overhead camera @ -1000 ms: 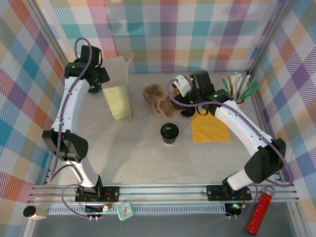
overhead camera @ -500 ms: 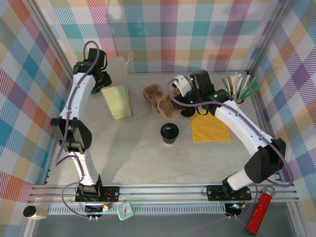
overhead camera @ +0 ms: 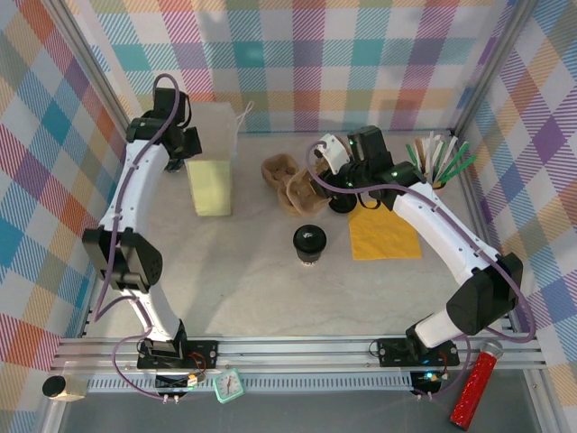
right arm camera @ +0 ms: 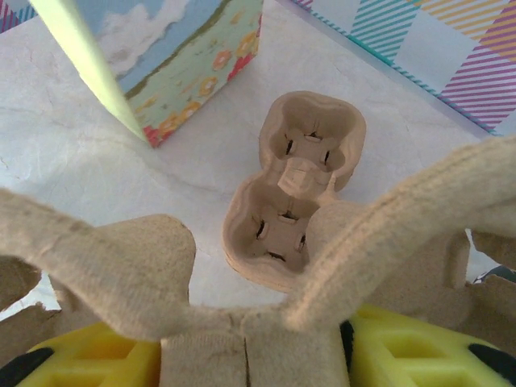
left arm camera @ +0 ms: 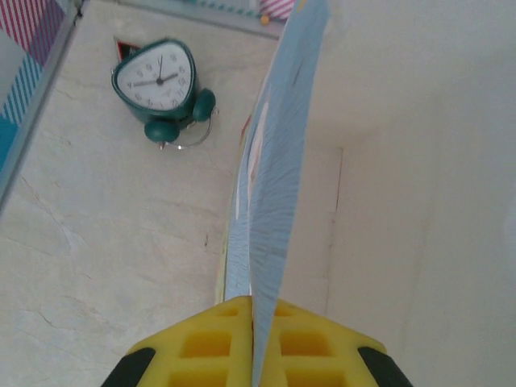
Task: Pack the takeout coffee
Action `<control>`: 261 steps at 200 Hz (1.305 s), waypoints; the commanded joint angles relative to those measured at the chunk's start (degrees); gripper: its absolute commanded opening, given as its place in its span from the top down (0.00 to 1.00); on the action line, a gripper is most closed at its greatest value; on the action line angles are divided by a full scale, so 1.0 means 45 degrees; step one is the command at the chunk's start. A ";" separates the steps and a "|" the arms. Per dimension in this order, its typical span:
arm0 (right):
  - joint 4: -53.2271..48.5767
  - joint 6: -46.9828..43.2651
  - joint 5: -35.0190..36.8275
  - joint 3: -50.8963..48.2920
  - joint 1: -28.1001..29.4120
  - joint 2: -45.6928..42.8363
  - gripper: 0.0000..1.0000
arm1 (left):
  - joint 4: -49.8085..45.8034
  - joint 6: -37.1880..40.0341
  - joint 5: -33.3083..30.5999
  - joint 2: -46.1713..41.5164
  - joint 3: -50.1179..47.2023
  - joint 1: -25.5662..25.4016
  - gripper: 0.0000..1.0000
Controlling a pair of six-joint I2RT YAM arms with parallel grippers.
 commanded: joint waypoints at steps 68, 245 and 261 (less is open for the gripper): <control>0.0334 0.0689 -0.0989 0.0717 -0.0041 -0.0404 0.51 | 0.1904 0.3142 -0.1940 -0.3046 -0.2871 -0.2315 0.96; 0.2582 0.1581 -0.2182 0.2678 0.0361 -0.0331 0.51 | 0.0974 0.3537 -0.3719 -0.3251 -0.3491 -0.4569 0.99; 0.2650 0.1598 -0.2319 0.3159 0.0606 0.0125 0.51 | 0.0826 0.3378 -0.3341 -0.3308 -0.3398 -0.4594 0.99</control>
